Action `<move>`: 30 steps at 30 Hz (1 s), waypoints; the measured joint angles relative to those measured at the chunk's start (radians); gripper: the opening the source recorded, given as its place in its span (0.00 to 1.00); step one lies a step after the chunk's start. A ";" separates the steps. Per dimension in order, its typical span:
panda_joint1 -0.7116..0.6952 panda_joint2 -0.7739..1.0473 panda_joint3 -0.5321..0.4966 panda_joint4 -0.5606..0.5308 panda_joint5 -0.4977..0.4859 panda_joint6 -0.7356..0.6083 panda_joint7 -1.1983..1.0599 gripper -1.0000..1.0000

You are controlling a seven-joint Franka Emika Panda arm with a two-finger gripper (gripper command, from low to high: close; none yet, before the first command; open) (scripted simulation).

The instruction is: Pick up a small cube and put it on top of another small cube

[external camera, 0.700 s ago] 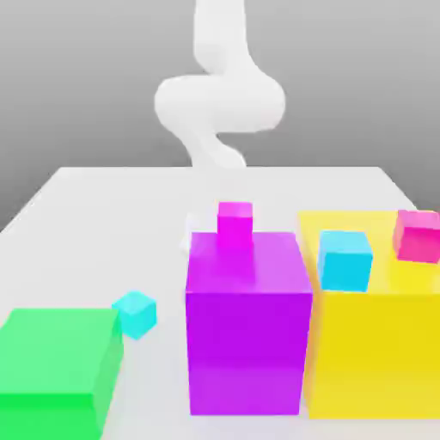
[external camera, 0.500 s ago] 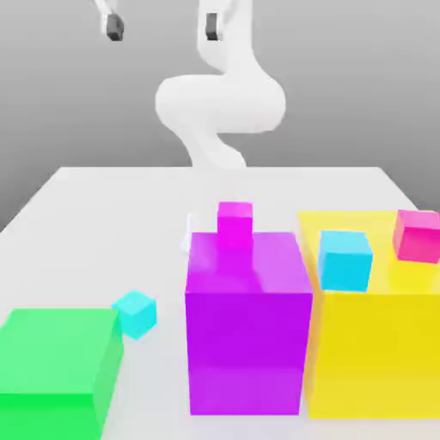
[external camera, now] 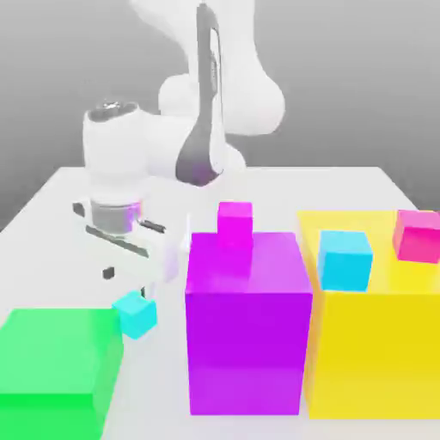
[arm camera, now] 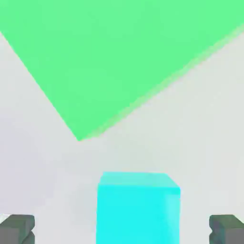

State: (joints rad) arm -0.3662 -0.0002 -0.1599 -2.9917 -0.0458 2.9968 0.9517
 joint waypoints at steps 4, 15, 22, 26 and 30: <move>-0.100 0.148 0.114 0.019 0.067 0.124 -0.048 0.50; -0.110 0.143 0.119 0.019 0.045 0.120 -0.031 0.00; -0.101 -0.102 0.095 -0.021 0.004 -0.084 -0.007 0.00; -0.109 -0.175 0.093 0.069 -0.027 -0.166 -0.026 0.00; -0.054 -0.277 0.132 0.147 -0.015 -0.332 -0.038 0.00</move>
State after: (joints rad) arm -0.4206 -0.2775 -0.0279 -2.8449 -0.0609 2.6651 0.9140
